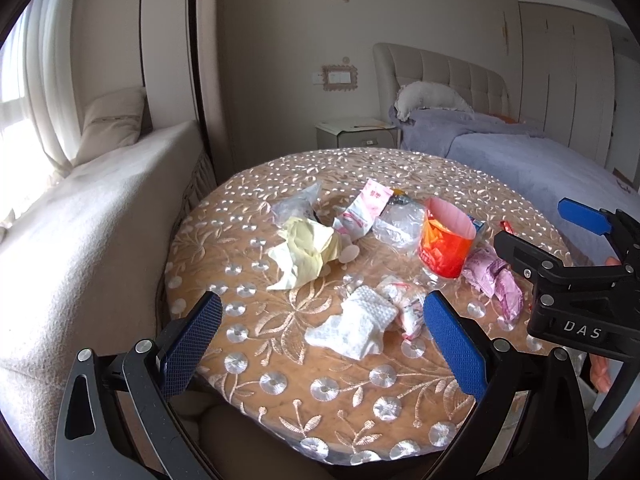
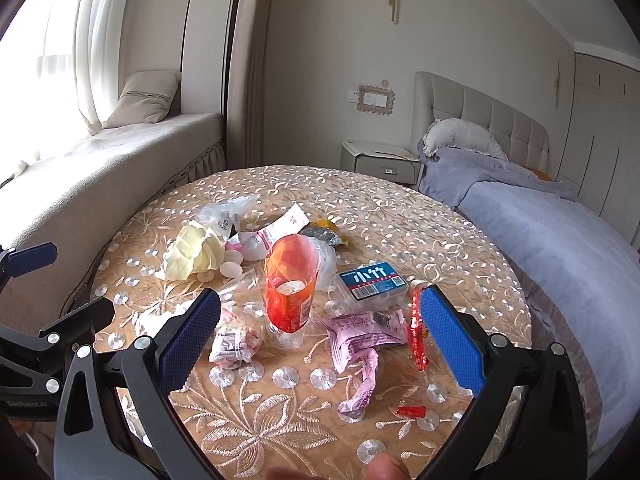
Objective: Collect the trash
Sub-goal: 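Grasp the orange paper cup with the right tool while the left tool grasps the yellow tissue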
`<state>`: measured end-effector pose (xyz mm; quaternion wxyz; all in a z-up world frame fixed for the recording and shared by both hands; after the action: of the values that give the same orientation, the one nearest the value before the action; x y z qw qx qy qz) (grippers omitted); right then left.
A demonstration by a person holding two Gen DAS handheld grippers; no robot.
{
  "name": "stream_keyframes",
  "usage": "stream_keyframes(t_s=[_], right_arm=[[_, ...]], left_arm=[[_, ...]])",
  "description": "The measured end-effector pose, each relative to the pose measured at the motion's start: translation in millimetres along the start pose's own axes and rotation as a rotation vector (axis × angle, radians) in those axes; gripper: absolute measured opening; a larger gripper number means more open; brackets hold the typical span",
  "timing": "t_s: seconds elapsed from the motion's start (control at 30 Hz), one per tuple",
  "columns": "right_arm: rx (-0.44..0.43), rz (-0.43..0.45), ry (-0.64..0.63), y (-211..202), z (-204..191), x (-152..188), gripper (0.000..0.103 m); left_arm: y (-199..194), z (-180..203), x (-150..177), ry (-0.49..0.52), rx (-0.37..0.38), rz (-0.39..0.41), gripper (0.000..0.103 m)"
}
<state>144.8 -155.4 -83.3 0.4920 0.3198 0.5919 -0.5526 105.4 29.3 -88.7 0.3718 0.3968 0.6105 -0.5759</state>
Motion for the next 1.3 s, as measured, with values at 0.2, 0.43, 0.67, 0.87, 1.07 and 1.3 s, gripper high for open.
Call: stream_keyframes(t_s=[0.2,0.43,0.67,0.87,1.07,1.3], right_arm=[[-0.029,-0.039,0.008,31.0,-4.9,9.3,0.100],[-0.084,-0.103,0.051,67.5,-12.0,22.2,0.100],[-0.086,-0.118,0.049,87.6,-11.5,22.2,0.100],[-0.098,-0.129,0.091,103.8,-12.0,24.7,0.100],[-0.080,-0.116,0.067,111.3,-13.7,26.8,0.099],[-0.099,-0.146,0.058,121.0,-16.9,34.7,0.081]], left_arm=[[21.0,-14.7,11.0,-0.054,0.003,-0.028,0.099],[58.7,-28.2,13.7,-0.090,-0.005,-0.053,0.099],[97.3,-24.1,7.2,-0.064,0.040,-0.059,0.099],[130.0,-28.5,7.3,-0.075,0.090,-0.099,0.099],[158.8,-26.3,10.3,-0.080,0.124,-0.144,0.098],[181.9,-26.2,19.3,-0.061,0.127,-0.203,0.069]])
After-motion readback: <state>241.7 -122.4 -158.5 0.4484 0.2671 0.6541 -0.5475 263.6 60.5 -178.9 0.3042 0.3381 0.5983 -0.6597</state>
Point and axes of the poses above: each gripper's, at about its wrist camera, not at the fingertips, and y roughly the way its jaws point, z to its right, x to its underside, the point moved 9 cm from there along y, roughly the way its jaws point, and after that the axes turned 10 degrees about z, right-handed, at the moved point
